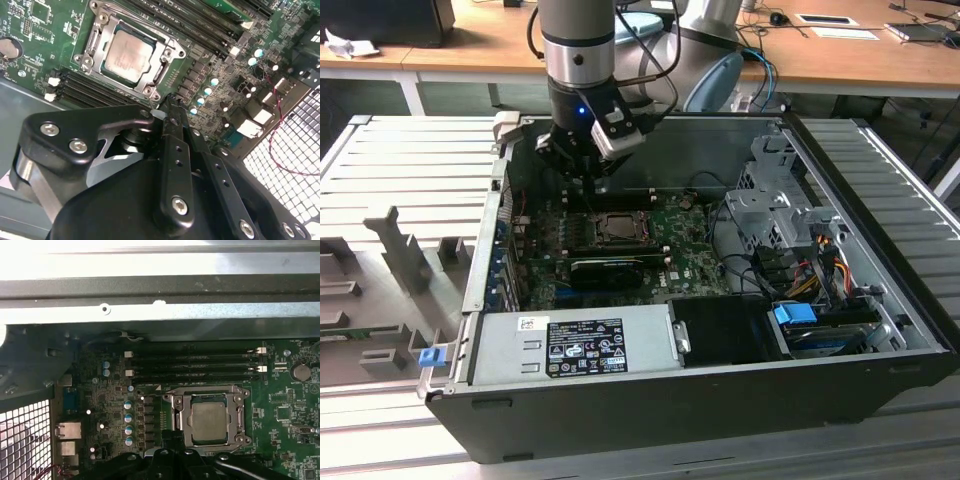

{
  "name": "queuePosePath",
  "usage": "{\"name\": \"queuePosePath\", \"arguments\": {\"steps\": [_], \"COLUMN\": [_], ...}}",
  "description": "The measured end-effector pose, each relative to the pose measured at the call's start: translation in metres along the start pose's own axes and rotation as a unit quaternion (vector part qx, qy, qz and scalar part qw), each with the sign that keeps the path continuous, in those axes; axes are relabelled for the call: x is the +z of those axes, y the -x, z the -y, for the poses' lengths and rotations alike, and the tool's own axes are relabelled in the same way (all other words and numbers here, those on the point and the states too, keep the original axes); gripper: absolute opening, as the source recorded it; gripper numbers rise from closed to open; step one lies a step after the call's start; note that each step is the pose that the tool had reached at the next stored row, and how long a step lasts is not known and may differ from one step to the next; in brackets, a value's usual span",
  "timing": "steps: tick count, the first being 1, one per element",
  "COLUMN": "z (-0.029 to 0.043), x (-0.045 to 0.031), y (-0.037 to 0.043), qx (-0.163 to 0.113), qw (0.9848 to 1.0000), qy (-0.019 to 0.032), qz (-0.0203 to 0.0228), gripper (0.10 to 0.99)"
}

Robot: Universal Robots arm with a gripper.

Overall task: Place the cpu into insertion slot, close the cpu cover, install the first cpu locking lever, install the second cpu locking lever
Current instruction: 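Install the first cpu locking lever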

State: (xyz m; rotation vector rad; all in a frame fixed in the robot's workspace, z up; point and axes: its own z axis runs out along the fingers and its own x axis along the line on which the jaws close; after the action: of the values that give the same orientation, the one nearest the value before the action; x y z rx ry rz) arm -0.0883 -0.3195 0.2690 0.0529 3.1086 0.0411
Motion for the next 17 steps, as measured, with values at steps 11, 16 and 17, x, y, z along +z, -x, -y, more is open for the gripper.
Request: {"name": "queuePosePath", "arguments": {"steps": [11, 16, 17], "z": [0.0005, 0.0008, 0.0008], "x": [0.0022, 0.0054, 0.0056], "y": [-0.011, -0.0161, -0.0177], "qx": [-0.006, -0.033, -0.034], "qw": [1.0, 0.9994, 0.9994], "qy": [0.0012, 0.0024, 0.0027], "qz": [-0.0003, -0.0027, -0.0027], "gripper": [0.106, 0.106, 0.106]}}
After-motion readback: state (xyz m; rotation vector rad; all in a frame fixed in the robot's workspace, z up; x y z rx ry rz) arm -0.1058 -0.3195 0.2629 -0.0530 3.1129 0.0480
